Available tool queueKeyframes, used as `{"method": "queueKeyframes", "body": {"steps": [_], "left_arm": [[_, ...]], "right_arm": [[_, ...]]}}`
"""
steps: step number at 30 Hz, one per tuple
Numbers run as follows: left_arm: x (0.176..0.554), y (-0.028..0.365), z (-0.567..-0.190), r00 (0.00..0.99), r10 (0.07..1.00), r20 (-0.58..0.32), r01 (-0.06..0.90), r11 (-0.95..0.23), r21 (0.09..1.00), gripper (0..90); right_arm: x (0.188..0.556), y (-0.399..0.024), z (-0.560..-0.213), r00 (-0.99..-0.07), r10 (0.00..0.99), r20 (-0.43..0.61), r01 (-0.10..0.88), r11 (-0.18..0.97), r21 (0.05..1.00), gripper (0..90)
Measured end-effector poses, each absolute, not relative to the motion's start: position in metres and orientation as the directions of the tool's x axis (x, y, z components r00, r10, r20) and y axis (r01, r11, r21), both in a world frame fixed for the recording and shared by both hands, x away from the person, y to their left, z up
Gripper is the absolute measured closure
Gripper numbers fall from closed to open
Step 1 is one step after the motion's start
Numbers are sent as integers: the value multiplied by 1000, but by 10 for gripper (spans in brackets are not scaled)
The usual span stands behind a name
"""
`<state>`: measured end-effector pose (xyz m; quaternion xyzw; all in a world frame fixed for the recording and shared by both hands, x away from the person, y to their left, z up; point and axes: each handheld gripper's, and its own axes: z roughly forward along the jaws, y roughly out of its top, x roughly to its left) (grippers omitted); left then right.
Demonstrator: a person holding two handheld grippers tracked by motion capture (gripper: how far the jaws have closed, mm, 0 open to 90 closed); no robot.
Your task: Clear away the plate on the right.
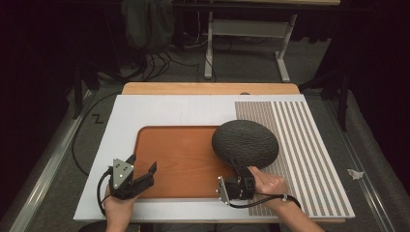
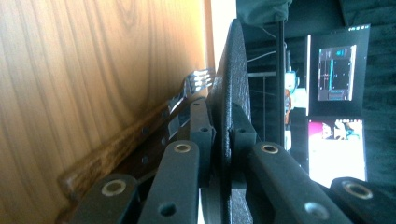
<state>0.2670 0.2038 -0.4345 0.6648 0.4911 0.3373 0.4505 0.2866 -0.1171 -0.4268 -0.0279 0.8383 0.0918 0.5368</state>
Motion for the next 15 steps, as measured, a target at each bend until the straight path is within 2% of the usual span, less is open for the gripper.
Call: {"method": "queueKeyframes", "body": {"steps": [15], "left_arm": [[266, 205, -434, 286, 958, 7, 346, -110, 932, 259]], "right_arm": [[285, -91, -428, -419, 24, -908, -209, 970, 122, 866]]}}
